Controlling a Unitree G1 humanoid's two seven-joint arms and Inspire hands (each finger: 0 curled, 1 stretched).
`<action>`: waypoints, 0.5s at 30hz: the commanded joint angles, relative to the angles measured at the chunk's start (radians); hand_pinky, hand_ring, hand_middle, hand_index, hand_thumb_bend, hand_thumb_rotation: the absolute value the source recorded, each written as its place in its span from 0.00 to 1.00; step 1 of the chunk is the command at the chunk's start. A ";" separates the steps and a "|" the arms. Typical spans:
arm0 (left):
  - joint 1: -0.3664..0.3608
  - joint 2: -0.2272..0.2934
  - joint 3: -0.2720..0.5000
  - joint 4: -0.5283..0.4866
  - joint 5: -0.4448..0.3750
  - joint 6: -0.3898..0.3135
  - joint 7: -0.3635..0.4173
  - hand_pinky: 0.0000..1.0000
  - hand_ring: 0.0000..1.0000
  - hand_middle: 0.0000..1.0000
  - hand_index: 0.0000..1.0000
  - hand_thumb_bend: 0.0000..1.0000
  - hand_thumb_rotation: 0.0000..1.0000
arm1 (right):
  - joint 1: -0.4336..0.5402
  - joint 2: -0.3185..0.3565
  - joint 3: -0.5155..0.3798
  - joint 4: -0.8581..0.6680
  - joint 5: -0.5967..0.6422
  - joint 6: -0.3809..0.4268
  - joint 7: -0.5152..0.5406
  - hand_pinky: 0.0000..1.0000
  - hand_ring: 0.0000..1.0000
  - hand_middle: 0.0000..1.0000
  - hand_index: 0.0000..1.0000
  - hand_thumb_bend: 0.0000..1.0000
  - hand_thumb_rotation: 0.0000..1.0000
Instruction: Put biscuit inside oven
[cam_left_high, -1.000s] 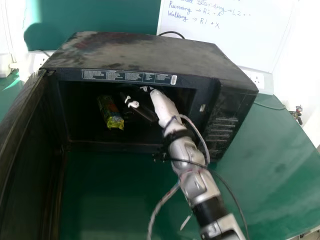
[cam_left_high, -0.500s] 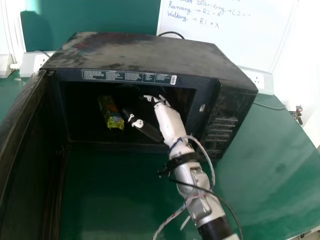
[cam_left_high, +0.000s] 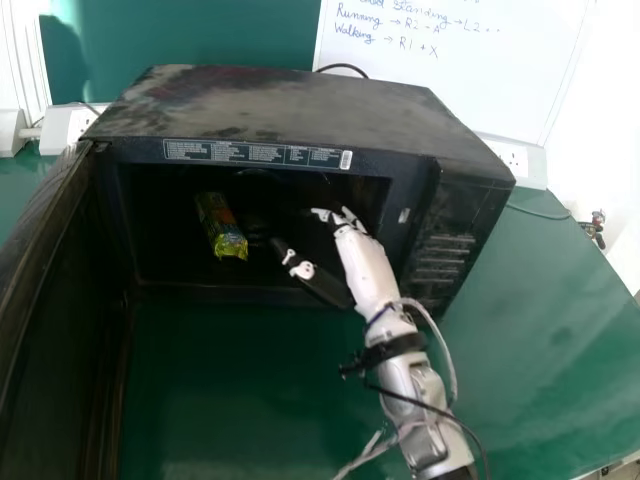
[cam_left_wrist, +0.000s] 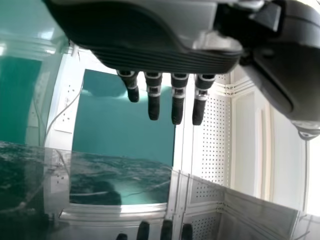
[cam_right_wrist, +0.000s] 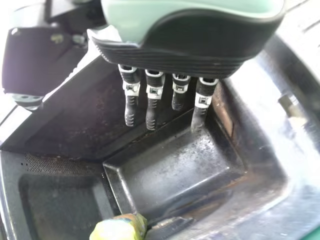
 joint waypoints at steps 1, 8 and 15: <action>0.005 0.009 0.012 0.006 -0.002 -0.008 0.000 1.00 0.94 0.93 0.91 0.95 0.96 | 0.046 -0.026 -0.023 -0.039 0.011 -0.025 0.009 0.81 0.85 0.85 0.84 0.86 0.93; 0.003 0.011 0.015 0.008 0.001 -0.004 0.004 1.00 0.94 0.93 0.91 0.95 0.97 | 0.141 -0.053 -0.068 -0.185 0.018 -0.016 0.050 0.80 0.85 0.85 0.83 0.83 0.85; 0.002 0.013 0.018 0.009 0.004 0.000 0.010 1.00 0.93 0.93 0.90 0.96 0.97 | 0.228 -0.052 -0.113 -0.296 0.030 0.003 0.085 0.78 0.86 0.85 0.82 0.84 0.82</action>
